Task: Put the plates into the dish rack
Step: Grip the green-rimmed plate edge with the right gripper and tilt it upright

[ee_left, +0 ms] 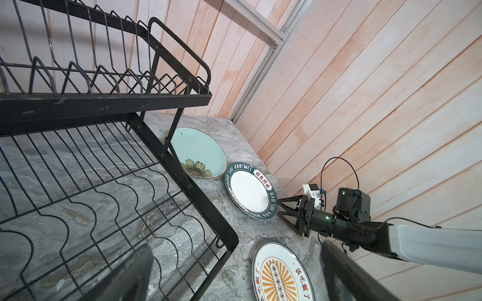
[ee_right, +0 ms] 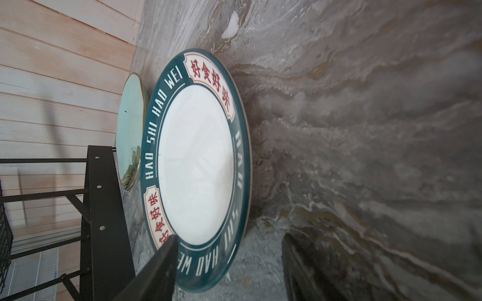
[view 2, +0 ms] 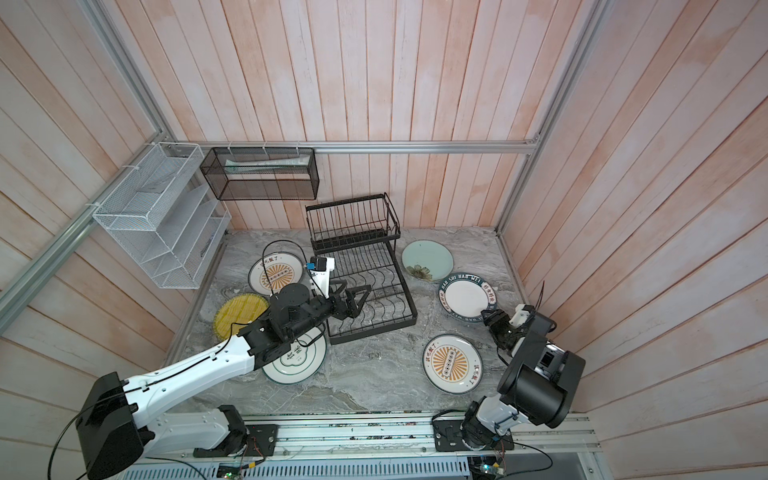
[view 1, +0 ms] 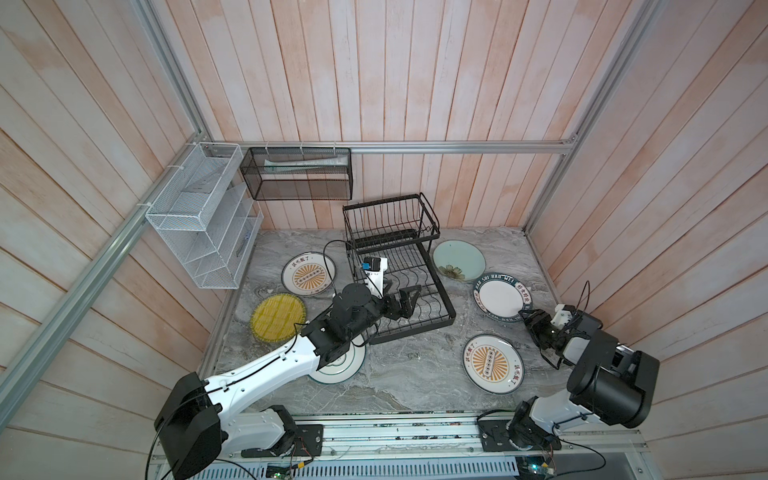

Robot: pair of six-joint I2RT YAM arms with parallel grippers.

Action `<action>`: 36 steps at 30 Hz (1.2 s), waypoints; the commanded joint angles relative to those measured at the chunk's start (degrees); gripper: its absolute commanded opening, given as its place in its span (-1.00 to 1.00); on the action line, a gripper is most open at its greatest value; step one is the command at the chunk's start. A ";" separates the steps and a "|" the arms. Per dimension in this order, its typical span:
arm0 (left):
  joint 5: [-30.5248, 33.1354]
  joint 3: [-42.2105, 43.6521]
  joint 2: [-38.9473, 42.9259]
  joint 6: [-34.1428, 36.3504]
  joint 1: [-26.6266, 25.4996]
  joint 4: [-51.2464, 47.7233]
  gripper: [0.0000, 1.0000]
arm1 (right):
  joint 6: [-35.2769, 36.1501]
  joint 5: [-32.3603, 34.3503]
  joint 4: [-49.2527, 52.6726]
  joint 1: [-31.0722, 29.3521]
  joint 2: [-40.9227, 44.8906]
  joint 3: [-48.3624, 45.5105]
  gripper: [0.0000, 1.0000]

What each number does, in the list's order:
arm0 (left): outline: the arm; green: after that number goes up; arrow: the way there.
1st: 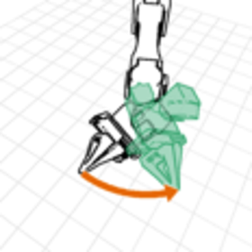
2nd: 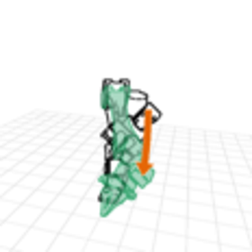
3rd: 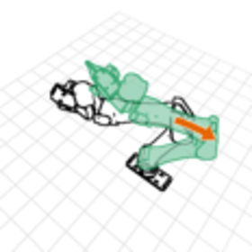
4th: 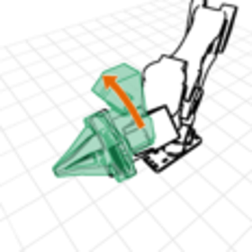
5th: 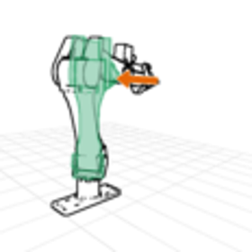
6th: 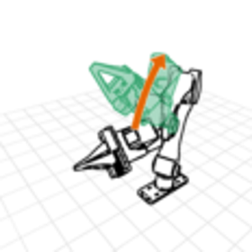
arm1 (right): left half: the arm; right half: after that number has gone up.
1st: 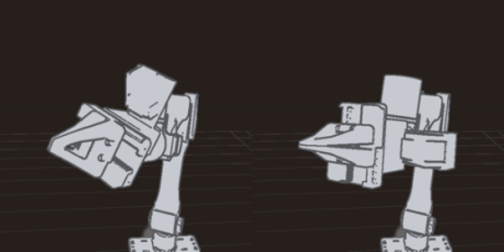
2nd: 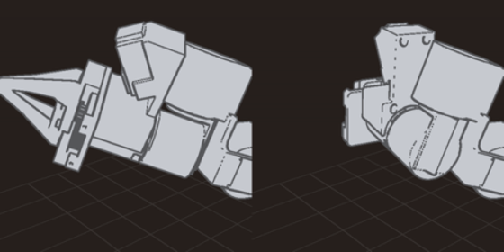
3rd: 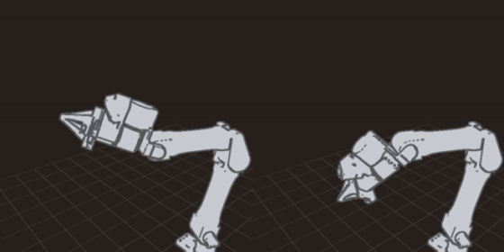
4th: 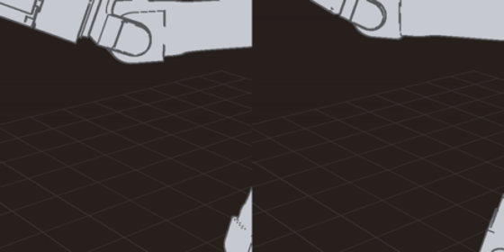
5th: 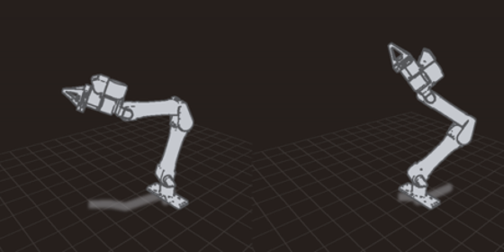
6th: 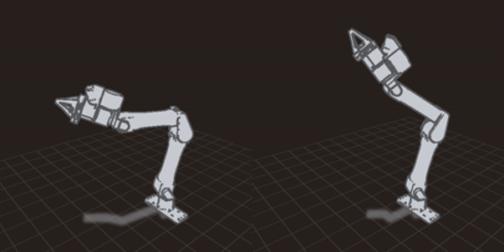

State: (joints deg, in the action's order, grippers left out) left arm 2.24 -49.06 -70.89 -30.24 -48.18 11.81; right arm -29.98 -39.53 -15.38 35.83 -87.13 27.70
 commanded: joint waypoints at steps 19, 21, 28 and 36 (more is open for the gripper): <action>8.30 -3.42 0.64 2.35 -0.49 -9.84 1.00 | -4.10 -0.93 -4.36 -1.12 -7.33 4.44 -0.05; 8.14 -3.54 0.59 2.89 -0.51 -10.20 1.00 | -4.54 -0.75 -4.73 -1.48 -8.16 4.89 -0.09; 7.07 -3.90 -0.34 2.64 -0.51 -11.59 1.00 | -6.12 -0.53 -7.16 -2.38 -10.80 5.72 -0.25; 6.15 -3.85 -0.74 1.67 -0.51 -11.35 1.00 | -7.11 -0.53 -8.95 -2.51 -12.01 5.68 -0.48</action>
State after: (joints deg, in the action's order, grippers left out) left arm 9.19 -51.11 -71.07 -28.32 -48.56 1.13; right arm -36.51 -40.36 -22.83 33.78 -97.97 32.73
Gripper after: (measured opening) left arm 0.999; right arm 0.270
